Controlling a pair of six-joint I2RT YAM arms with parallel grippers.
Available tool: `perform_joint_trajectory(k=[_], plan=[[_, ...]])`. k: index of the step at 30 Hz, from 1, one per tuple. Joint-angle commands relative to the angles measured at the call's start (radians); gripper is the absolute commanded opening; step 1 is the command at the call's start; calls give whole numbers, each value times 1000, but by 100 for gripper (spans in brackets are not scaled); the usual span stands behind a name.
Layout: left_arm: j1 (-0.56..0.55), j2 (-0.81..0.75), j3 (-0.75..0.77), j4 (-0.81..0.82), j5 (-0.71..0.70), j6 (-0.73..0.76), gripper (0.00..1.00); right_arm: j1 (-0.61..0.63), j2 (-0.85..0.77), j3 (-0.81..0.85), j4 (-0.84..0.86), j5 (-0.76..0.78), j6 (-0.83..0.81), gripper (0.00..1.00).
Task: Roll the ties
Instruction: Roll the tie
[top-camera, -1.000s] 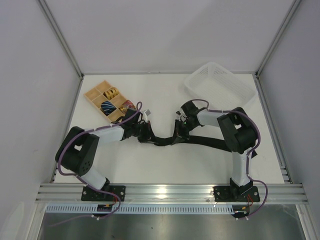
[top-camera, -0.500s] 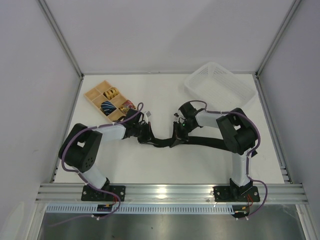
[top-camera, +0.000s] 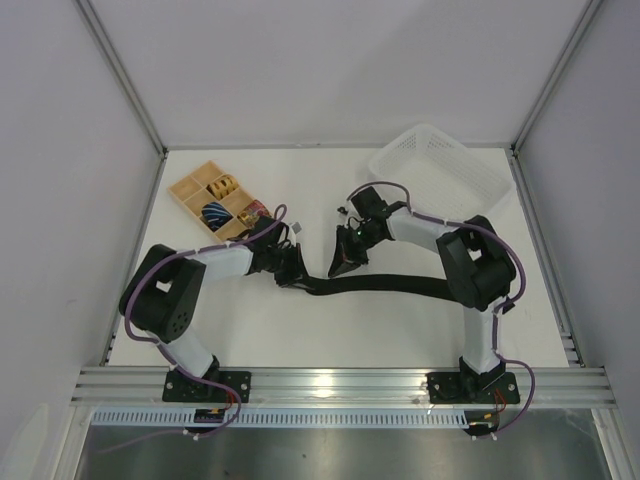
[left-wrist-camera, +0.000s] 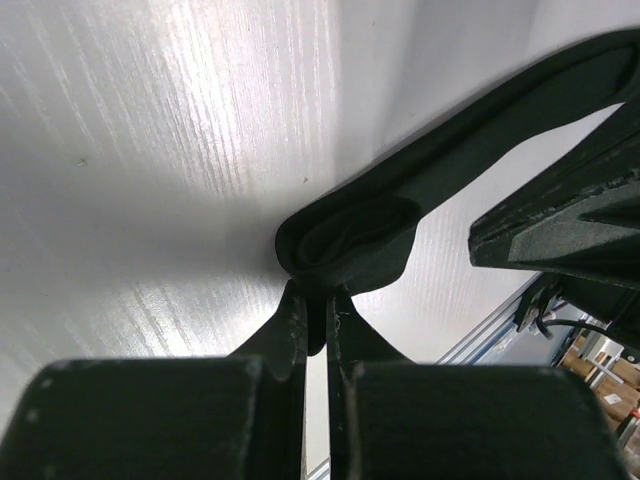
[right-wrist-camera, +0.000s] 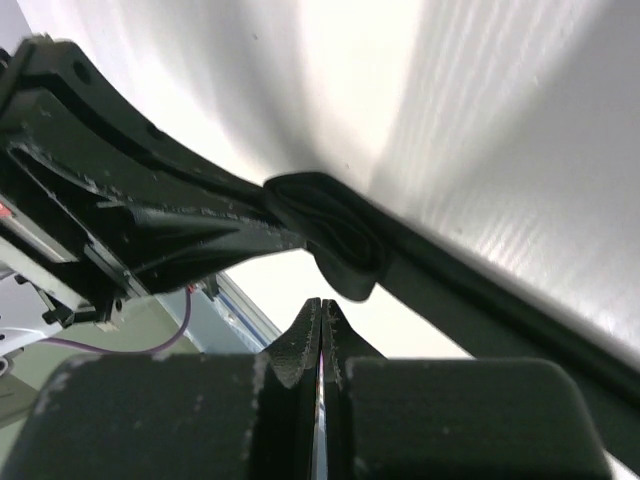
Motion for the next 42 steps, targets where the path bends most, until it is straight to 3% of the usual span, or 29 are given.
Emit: perform_joint_trajectory(k=[1, 22, 42], plan=[[5, 6, 42, -23, -11, -17, 1, 8, 45, 50, 11, -26, 8, 0], [-21, -23, 136, -93, -3, -55, 1, 14, 129, 75, 25, -8, -12, 0], [-156, 164, 301, -147, -19, -73, 0, -4, 91, 20, 53, -30, 17, 0]])
